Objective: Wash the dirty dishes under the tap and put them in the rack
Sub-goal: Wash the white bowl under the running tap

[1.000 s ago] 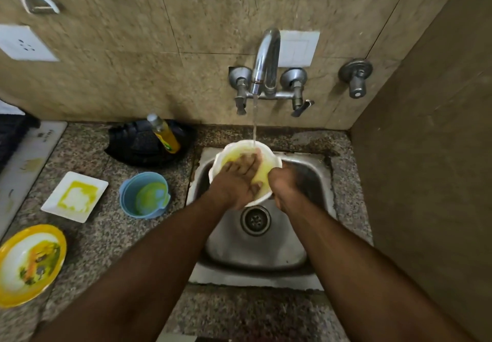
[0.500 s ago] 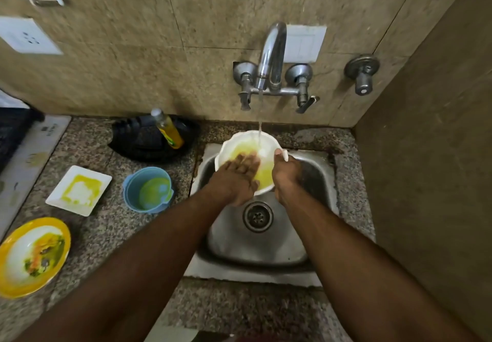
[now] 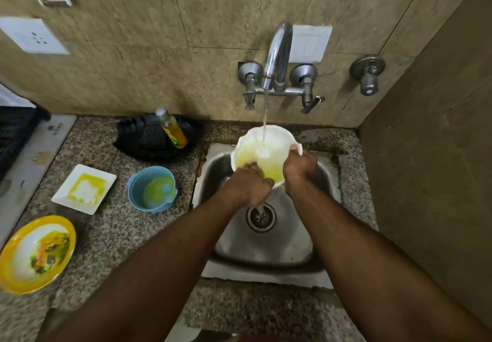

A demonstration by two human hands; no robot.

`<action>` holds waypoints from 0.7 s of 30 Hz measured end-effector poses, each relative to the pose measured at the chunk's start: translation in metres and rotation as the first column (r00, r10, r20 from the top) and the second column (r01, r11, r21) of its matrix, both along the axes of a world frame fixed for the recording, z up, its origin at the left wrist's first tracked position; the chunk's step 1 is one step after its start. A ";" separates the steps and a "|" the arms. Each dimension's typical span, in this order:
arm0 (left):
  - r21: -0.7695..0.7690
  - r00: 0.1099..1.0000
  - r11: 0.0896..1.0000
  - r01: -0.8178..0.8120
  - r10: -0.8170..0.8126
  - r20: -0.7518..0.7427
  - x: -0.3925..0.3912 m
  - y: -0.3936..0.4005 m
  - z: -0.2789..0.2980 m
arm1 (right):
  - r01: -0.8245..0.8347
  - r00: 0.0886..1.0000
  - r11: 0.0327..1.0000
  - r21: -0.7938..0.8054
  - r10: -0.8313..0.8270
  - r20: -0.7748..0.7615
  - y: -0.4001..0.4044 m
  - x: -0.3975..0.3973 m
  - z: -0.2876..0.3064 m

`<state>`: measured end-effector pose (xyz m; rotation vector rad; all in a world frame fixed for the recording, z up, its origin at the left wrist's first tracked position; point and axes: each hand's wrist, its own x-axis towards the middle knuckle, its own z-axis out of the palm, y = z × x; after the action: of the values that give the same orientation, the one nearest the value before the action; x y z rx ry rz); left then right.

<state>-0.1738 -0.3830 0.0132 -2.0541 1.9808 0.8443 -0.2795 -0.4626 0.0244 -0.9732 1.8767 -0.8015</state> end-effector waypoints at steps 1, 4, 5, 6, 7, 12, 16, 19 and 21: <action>0.029 0.999 1.000 -0.001 0.000 0.035 0.002 -0.001 -0.001 | -0.010 1.000 1.000 0.000 0.010 -0.009 0.002 -0.001 -0.002; 0.102 0.979 0.978 -0.179 0.167 0.121 0.004 -0.008 -0.003 | -0.029 0.999 0.999 0.025 0.029 -0.022 0.012 0.005 -0.010; 0.082 0.967 0.972 -0.222 0.209 0.147 0.003 -0.011 -0.004 | -0.008 1.000 0.999 0.042 0.008 -0.004 0.015 0.009 -0.013; 0.054 0.956 0.968 -0.244 0.231 0.180 0.002 -0.013 -0.002 | 0.014 1.000 0.998 0.063 -0.015 0.016 0.018 0.012 -0.015; 0.034 0.950 0.968 -0.250 0.238 0.202 0.003 -0.015 -0.004 | 0.030 0.999 0.997 0.076 -0.032 0.028 0.019 0.015 -0.019; -0.031 0.958 0.985 -0.168 0.170 0.231 0.011 -0.019 -0.013 | 0.138 0.979 0.982 0.129 -0.155 0.134 0.022 0.017 -0.026; -0.042 0.979 0.985 -0.169 0.173 0.111 0.016 -0.010 -0.023 | 0.214 0.968 0.966 0.149 -0.230 0.102 0.015 0.013 -0.019; -0.051 0.980 0.980 -0.193 0.195 0.043 0.008 0.005 -0.021 | 0.098 0.977 0.985 0.144 -0.123 0.174 0.008 0.000 -0.017; -0.113 0.988 0.983 -0.145 0.149 0.027 0.005 0.013 -0.017 | 0.093 0.985 0.991 0.092 -0.105 0.134 0.004 0.002 -0.027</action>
<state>-0.1688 -0.3697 -0.0034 -2.2850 1.9175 0.7334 -0.2778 -0.4588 -0.0025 -0.7566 1.8345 -0.8198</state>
